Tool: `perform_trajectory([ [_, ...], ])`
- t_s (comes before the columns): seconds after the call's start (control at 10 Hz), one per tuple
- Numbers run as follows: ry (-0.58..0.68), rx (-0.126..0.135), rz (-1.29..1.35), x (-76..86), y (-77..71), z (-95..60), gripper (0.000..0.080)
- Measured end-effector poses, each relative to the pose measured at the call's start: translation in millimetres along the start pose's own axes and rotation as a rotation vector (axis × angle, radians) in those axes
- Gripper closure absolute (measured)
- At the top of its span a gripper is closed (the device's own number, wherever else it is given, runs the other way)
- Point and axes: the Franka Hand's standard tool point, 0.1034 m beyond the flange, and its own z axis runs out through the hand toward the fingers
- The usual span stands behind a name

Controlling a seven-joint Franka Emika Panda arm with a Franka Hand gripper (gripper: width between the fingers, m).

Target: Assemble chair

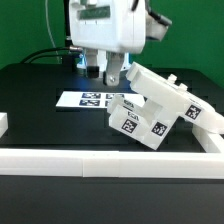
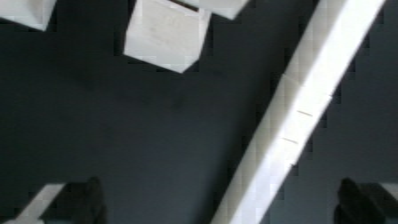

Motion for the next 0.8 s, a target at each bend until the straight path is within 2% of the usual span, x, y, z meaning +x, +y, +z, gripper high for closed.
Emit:
perform_trajectory([
  [0.4,0.002,-0.01,-0.002,-0.4,2.5,5.6,0.015],
  [0.6,-0.025,-0.032,0.01,-3.5,7.1,1.2,0.015],
  [0.8,-0.064,-0.04,0.065,-21.9,8.3,-10.9,0.015],
])
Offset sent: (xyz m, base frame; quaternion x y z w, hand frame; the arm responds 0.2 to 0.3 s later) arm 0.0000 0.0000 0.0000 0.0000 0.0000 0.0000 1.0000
